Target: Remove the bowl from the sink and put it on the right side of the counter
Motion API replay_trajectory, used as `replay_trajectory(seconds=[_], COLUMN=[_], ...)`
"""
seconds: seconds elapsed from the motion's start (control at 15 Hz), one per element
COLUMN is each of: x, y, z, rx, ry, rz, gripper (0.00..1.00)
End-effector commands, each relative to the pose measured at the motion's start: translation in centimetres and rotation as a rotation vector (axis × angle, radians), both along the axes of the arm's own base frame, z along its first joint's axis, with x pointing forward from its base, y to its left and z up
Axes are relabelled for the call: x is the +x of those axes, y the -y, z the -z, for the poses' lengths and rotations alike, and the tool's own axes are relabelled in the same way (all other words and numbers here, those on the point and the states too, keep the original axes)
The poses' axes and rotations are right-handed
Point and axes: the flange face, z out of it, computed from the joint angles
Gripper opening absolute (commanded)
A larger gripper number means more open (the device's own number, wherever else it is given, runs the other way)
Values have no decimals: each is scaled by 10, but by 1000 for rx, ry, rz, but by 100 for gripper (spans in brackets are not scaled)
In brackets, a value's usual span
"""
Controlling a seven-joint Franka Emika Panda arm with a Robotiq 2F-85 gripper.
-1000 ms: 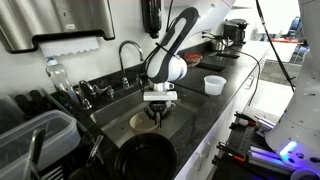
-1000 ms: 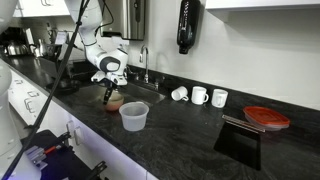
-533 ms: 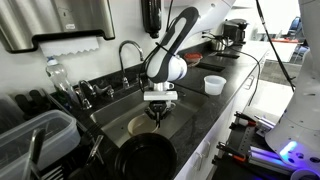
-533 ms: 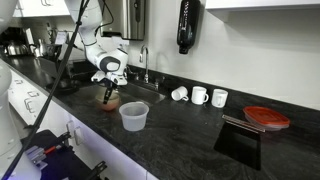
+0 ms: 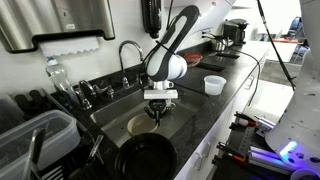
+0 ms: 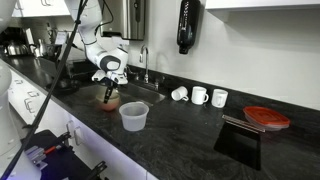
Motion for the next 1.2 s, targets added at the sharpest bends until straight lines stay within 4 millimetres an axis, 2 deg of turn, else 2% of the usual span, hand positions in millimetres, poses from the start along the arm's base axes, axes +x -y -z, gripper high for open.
replay_trajectory(seconds=[0.0,0.33,0.6,0.87,1.0,1.13], x=[-1,-4,-15,-30,-37,-43], y=[5,9,22,46,64,89], z=[-20,-40,-60,-94,-110,-123], rx=[12,13,-28,-19,-37,-49], ry=[34,71,102,148,171,177], rz=[-26,-32,-28,12,64,138], gripper=[1,1,1,1,1,1])
